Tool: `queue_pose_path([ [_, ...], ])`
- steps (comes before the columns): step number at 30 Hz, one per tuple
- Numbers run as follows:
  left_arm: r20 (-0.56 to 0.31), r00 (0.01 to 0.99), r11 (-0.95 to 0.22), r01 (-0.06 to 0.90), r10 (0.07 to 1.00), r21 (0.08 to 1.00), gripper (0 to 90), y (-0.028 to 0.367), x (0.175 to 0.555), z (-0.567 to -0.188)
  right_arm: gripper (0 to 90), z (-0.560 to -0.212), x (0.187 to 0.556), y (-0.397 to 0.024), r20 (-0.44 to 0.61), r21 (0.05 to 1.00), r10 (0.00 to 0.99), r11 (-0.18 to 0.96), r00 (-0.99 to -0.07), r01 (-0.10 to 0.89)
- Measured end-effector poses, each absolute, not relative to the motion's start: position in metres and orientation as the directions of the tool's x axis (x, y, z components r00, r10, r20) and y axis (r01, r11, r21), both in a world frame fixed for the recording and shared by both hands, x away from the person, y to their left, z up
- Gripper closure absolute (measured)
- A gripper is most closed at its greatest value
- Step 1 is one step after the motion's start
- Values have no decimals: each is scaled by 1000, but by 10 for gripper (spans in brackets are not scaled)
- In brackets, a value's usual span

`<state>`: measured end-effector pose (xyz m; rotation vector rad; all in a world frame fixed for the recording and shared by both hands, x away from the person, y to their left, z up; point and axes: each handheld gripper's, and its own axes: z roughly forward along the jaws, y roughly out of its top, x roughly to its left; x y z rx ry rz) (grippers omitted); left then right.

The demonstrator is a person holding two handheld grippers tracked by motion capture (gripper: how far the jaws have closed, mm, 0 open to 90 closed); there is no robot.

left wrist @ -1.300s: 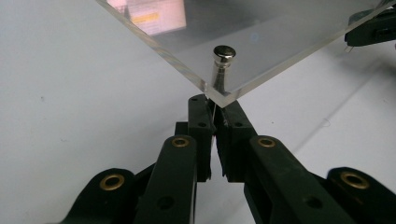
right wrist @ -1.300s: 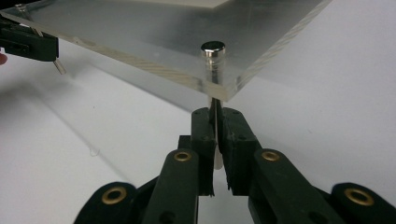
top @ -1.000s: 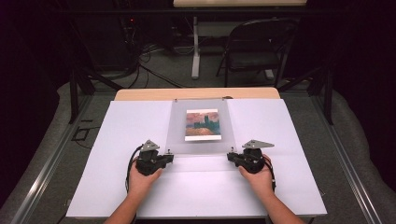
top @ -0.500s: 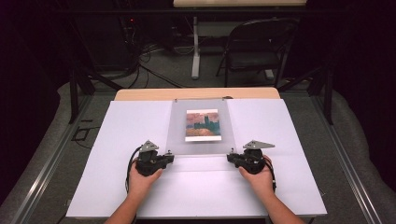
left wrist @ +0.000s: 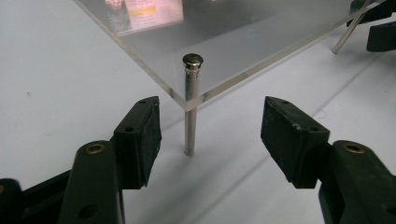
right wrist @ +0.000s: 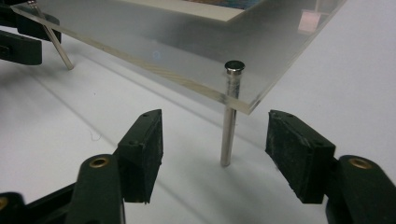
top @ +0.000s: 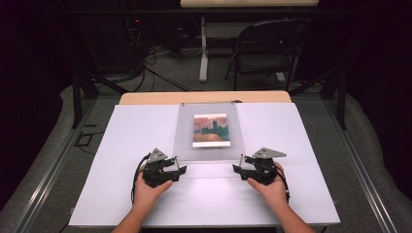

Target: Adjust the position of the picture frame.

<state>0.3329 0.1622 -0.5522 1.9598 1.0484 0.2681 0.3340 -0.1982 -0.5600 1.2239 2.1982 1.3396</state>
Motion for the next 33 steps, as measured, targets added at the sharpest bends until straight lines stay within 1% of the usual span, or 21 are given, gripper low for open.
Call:
queue_pose_path([
  [1,-195,621,-267,570,759,777,361,163,332,-552,348,-560,333,-198,171,831,782,212,-599,515],
  [8,-192,622,-266,565,759,781,352,169,319,-547,334,-550,320,-200,137,836,772,246,-620,491],
  [11,-174,634,-278,547,754,790,351,172,313,-545,334,-548,312,-200,113,838,767,268,-631,476],
  [16,-140,641,-301,528,755,794,350,179,305,-542,334,-545,301,-205,119,839,759,268,-640,474],
  [25,-155,642,-273,515,750,813,352,189,295,-536,341,-540,288,-223,137,835,765,253,-630,489],
  [30,-181,629,-237,521,756,820,366,193,294,-534,348,-537,289,-229,146,843,774,228,-616,487],
  [33,-180,632,-239,519,754,821,373,195,294,-532,354,-537,289,-231,153,838,775,227,-613,496],
])
